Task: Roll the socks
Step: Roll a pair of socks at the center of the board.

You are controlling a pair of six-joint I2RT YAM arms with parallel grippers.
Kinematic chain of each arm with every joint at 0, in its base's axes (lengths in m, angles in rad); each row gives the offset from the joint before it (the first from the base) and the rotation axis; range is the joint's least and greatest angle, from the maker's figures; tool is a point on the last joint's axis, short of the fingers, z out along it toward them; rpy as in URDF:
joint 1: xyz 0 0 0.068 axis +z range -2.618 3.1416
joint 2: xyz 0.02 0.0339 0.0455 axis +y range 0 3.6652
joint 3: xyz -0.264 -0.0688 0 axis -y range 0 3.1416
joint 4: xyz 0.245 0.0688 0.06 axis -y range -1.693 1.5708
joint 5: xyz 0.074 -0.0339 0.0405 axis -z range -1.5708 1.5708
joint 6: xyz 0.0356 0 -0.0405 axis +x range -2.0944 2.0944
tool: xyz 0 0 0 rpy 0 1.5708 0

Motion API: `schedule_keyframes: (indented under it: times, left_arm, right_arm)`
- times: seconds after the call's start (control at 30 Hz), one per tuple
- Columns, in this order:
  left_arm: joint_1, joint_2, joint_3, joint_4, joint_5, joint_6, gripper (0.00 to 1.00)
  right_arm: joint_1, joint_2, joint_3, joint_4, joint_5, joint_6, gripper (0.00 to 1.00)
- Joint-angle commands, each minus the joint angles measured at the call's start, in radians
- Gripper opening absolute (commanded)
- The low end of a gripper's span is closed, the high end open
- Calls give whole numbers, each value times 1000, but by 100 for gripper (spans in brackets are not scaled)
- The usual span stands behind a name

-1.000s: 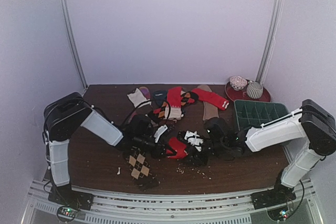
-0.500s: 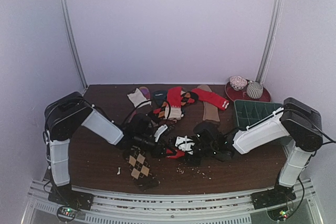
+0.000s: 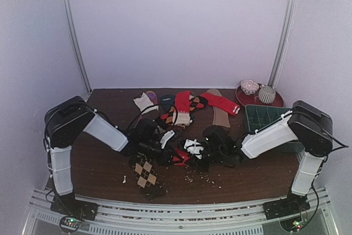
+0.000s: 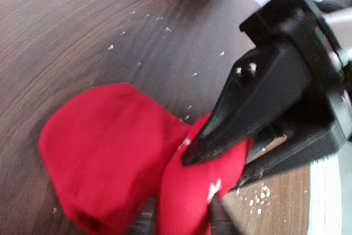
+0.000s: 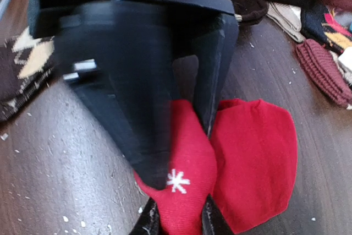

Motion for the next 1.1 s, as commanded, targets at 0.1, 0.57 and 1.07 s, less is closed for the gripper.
schedule_keyframes:
  times: [0.1,0.57,1.07]
  left_arm:
    - [-6,-80,-70,-315,-273,80,74]
    - [-46,-296,-223,255,-286,270,98]
    - [-44,-59,-58,165,-190,339,77]
  right_arm:
    - [-90,110,35,-205,-298,215,15]
    - [-204,267,135,-490,-474,360,15]
    - [-212,301,194,-605,-490,308,15]
